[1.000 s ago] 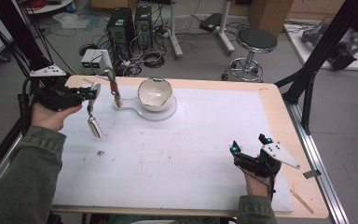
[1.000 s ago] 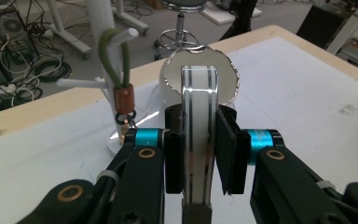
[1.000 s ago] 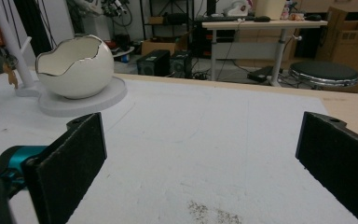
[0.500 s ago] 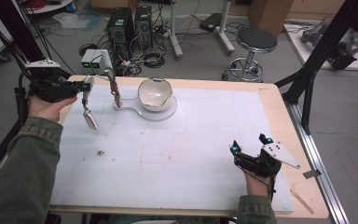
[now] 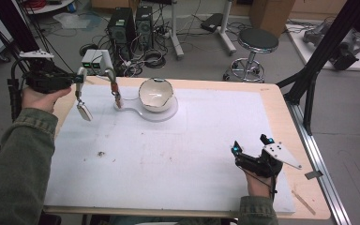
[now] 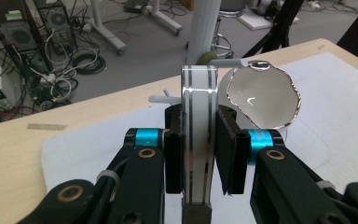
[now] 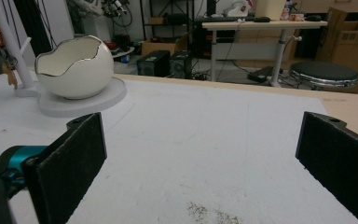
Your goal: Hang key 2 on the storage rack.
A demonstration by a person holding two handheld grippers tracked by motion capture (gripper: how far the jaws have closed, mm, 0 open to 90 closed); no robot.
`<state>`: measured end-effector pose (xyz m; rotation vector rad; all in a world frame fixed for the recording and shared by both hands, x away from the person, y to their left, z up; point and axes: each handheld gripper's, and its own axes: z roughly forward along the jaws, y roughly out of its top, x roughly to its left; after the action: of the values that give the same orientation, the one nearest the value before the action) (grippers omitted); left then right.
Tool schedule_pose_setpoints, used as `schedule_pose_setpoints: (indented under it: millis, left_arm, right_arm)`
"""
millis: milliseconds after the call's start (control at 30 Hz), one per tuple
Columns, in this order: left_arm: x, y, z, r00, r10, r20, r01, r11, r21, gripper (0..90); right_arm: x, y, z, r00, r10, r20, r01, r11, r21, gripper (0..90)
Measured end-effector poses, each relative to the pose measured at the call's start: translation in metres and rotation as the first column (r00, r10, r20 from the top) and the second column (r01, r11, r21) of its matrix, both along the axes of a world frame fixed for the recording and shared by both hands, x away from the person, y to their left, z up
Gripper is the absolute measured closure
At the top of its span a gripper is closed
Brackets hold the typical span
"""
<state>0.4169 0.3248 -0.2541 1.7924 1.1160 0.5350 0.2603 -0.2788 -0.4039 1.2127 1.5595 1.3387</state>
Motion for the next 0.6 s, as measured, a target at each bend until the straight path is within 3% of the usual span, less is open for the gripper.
schedule_pose_setpoints:
  millis: [200,600]
  left_arm:
    - [0.005,0.002,0.004,0.9996,0.008,0.027,-0.007,0.9998,-0.017,74.5]
    - [0.018,0.008,0.002,0.9986,0.047,0.026,-0.046,0.9983,-0.035,74.5]
  right_arm:
    - [-0.001,0.000,0.000,1.0000,0.000,-0.005,0.000,1.000,0.004,0.4]
    - [0.000,0.000,0.000,1.0000,0.004,0.001,-0.004,1.000,-0.004,0.4]
